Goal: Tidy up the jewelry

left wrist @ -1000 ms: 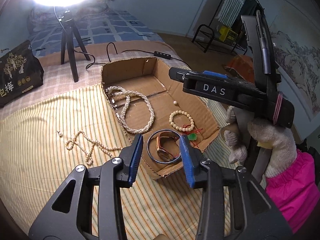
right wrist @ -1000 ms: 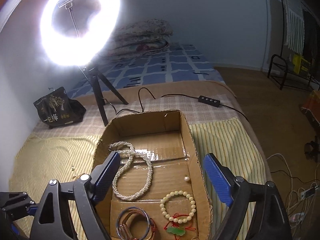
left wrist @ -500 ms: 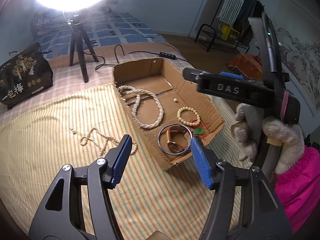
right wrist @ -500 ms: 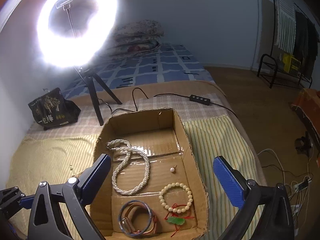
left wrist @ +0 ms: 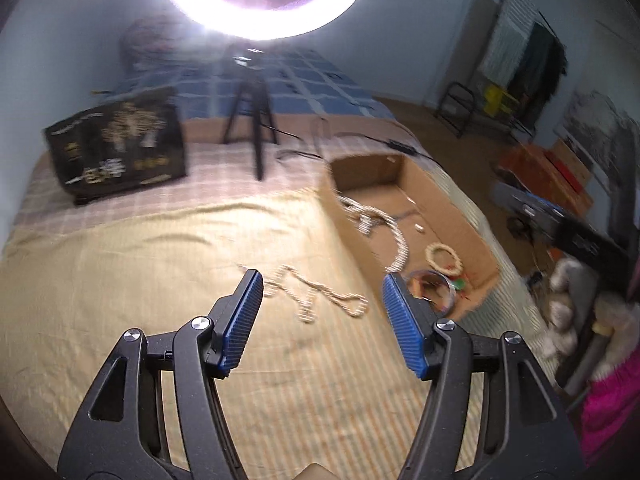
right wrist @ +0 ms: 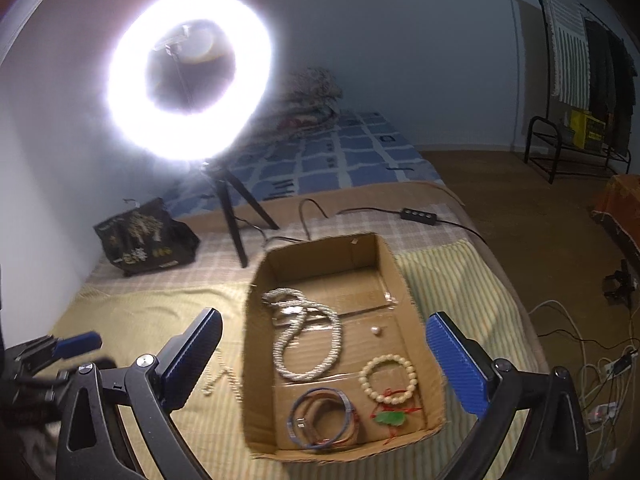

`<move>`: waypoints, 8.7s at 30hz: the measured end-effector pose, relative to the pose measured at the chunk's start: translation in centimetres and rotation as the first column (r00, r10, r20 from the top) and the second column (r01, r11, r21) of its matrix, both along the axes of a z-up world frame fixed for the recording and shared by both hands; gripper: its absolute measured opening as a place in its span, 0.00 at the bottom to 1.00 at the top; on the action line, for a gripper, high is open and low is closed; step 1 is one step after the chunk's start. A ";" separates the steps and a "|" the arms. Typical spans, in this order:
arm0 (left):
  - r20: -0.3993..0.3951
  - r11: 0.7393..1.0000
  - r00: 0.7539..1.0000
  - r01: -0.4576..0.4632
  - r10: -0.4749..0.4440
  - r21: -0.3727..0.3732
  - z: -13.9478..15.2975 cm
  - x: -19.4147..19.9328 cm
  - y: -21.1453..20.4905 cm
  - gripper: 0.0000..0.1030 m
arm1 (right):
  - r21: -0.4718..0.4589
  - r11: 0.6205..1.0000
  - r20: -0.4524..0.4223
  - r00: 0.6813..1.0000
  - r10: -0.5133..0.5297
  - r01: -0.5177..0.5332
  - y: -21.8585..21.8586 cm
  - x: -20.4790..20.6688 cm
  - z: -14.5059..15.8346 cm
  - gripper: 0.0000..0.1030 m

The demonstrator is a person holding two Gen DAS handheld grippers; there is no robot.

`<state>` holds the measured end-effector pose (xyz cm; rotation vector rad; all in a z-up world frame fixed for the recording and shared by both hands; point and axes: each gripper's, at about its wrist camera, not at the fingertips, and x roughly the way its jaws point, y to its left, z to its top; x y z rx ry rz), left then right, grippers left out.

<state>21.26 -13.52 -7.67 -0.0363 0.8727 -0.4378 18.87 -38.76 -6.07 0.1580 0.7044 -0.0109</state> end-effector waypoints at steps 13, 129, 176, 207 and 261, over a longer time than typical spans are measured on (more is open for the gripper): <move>-0.034 0.984 0.986 -0.165 0.163 -0.066 0.1 2.4 7.5 0.62 | -0.002 0.972 -0.026 0.972 0.235 -0.235 8.4 -0.7 -1.6 0.88; -0.173 0.988 0.976 -0.146 0.135 -0.051 -4.0 3.8 7.3 0.06 | -0.014 0.952 -0.079 0.950 0.303 -0.305 14.5 -0.5 -2.0 0.00; 0.009 0.994 0.995 0.102 -0.102 -0.050 0.2 2.6 -9.9 0.06 | 0.031 0.999 0.133 0.991 0.033 -0.037 -2.3 6.1 5.1 0.00; 0.037 0.986 0.986 0.163 -0.164 0.025 -1.8 2.6 -14.1 0.16 | 0.073 0.997 -0.023 1.000 0.015 -0.013 -5.0 10.2 -2.1 0.38; 0.251 0.994 0.962 0.098 -0.106 0.045 5.9 -7.3 -4.3 0.81 | -0.137 0.981 0.042 0.990 -0.133 0.138 0.3 -2.2 5.8 1.00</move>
